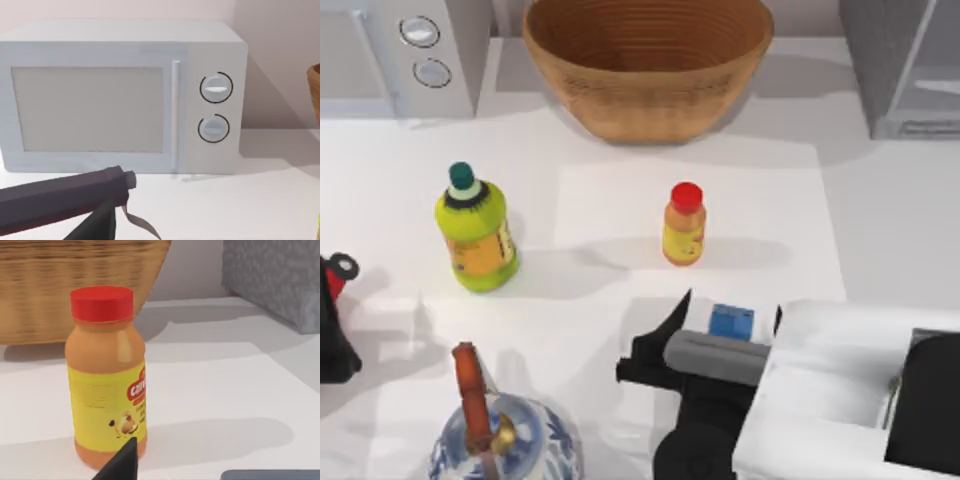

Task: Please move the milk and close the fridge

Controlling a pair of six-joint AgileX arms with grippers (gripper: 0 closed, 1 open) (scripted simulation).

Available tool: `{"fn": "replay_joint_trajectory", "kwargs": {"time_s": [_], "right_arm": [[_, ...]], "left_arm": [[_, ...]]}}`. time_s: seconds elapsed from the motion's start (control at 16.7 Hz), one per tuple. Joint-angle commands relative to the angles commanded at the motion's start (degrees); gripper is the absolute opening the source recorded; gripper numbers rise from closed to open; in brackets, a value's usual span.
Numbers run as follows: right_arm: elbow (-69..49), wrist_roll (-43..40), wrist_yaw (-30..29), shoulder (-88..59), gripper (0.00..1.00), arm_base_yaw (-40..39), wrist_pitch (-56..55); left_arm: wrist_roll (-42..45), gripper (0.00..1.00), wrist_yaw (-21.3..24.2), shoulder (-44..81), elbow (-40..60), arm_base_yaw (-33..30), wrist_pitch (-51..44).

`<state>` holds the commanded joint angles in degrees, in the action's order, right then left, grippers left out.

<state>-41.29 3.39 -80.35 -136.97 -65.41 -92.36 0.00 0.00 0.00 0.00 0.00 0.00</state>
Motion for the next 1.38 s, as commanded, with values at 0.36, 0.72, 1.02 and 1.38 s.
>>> {"fn": "replay_joint_trajectory", "kwargs": {"time_s": [0.36, 0.72, 1.02, 1.38], "right_arm": [[0.0, 0.0, 0.0, 0.0, 0.25, 0.0, 0.0], [0.0, 0.0, 0.0, 0.0, 0.0, 0.0, 0.0], [0.0, 0.0, 0.0, 0.0, 0.0, 0.0, 0.0], [0.23, 0.61, 0.56, 3.89, 0.0, -0.4, 3.06]], "left_arm": [[0.0, 1.0, 0.0, 0.0, 0.0, 0.0, 0.0], [0.0, 1.0, 0.0, 0.0, 0.0, 0.0, 0.0], [0.0, 1.0, 0.0, 0.0, 0.0, 0.0, 0.0], [0.0, 1.0, 0.0, 0.0, 0.0, 0.0, 0.0]]}}
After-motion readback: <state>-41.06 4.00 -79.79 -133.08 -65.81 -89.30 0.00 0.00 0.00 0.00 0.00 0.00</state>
